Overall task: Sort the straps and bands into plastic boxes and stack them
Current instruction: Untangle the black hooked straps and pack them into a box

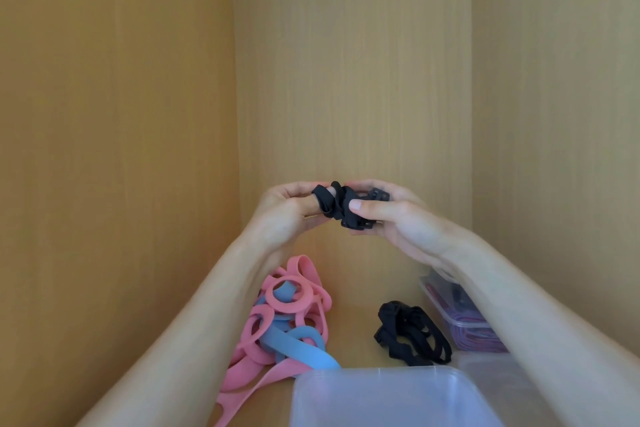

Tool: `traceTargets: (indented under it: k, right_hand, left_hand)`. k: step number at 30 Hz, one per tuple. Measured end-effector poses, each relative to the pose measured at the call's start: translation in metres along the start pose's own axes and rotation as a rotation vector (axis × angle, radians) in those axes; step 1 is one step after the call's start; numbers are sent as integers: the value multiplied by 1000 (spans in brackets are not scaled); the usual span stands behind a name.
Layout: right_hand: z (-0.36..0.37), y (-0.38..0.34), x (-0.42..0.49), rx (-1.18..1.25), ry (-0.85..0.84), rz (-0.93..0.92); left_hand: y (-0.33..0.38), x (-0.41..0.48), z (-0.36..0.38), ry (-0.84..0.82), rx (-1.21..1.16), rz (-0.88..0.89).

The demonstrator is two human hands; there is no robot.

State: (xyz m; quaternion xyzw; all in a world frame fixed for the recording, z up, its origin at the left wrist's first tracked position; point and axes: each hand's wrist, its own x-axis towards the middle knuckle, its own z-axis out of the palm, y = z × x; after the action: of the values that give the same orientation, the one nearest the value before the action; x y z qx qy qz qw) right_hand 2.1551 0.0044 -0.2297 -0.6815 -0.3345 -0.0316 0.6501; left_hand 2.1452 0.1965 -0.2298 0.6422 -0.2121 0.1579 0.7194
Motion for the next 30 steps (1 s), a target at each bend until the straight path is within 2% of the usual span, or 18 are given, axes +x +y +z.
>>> traceTargets:
  k: [5,11,15,20,25,30]
  right_hand:
    - [-12,-11,-10,-261,-39,12]
    - [-4,-18,-31,-513,86,36]
    - [5,-13,-47,-545,134,70]
    - [1,1,-74,-478,187,110]
    - [-8,5,-91,-411,74,152]
    - [-1,3,-97,-331,-93,188]
  left_hand:
    - [5,-1,5,-27,20,31]
    - [7,-3,10,-71,161,27]
    - [8,-8,12,-103,340,17]
    - [14,-23,26,-231,480,-4]
    - [19,-43,37,-322,518,-60]
    - [13,-73,17,-288,416,-77]
